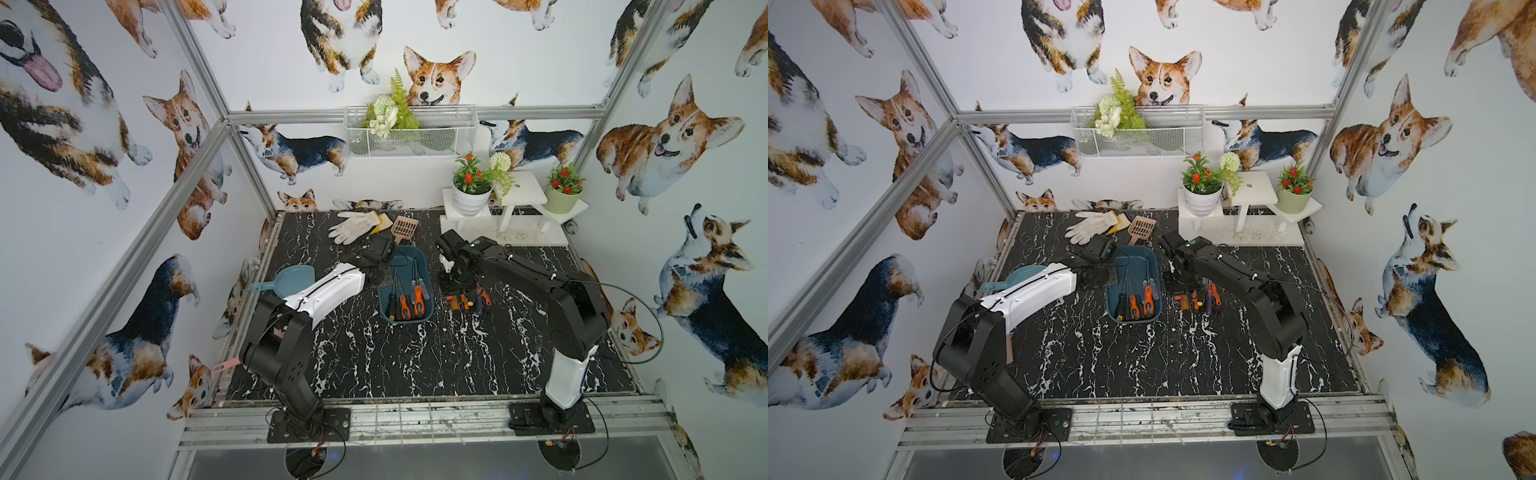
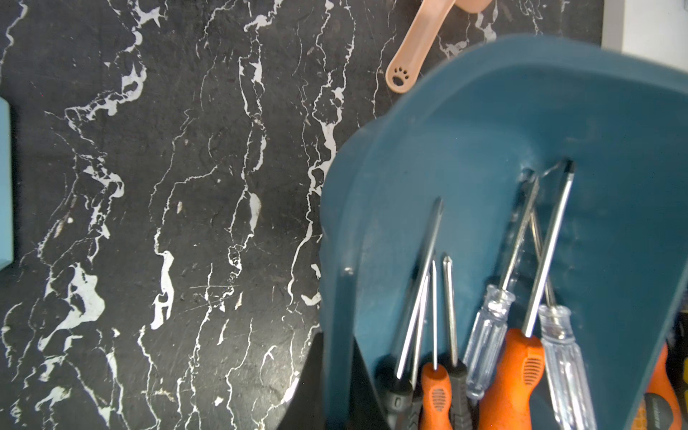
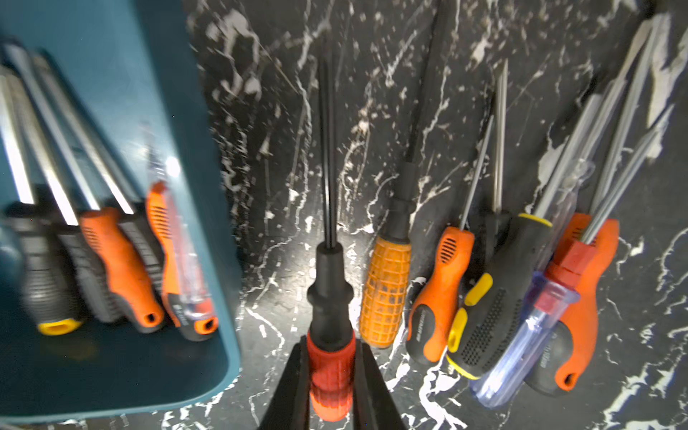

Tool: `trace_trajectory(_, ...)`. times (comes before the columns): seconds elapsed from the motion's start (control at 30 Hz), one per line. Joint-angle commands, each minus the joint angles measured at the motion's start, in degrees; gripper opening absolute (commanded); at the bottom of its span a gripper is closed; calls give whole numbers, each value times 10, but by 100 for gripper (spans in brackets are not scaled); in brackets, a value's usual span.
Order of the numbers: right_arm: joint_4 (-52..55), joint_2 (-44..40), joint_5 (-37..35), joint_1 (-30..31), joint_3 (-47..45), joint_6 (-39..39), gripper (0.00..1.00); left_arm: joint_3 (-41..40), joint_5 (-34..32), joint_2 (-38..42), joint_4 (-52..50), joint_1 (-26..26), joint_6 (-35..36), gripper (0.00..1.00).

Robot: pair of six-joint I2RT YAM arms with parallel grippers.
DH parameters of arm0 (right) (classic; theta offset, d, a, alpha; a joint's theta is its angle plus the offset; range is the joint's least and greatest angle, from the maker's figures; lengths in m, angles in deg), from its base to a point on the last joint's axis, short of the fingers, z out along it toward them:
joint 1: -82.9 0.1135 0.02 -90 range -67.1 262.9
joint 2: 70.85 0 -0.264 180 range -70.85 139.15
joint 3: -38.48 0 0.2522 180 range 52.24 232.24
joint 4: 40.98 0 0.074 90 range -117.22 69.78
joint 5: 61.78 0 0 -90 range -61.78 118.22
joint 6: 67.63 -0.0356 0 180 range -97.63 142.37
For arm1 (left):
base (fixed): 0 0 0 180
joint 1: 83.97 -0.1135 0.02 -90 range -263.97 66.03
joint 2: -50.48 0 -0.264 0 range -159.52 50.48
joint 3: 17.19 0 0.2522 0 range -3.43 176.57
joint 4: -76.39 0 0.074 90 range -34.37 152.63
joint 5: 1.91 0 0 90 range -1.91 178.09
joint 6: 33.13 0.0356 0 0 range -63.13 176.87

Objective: Take out the screwdriver from the storage box
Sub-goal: Place the screwdriver at the center of the board.

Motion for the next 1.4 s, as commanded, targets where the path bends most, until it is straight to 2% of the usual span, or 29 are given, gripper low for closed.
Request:
trace_trajectory(0.0, 16, 15, -12, 0, -6, 12, 0, -3, 4, 6, 18, 0, -2, 0)
trace_trajectory(0.4, 30, 75, -1, 0, 17, 23, 0, -5, -2, 19, 15, 0, 3, 0)
trace_trajectory(0.77, 37, 89, 0, 0, 23, 16, 28, 3, -2, 16, 10, 0, 7, 0)
trace_trajectory(1.13, 32, 66, -1, 0, 31, 4, 35, 0, -2, 13, 10, -1, 6, 0)
trace_trajectory(1.37, 22, 14, -15, 0, 44, -1, 37, 2, -1, -11, 2, -1, 5, 0)
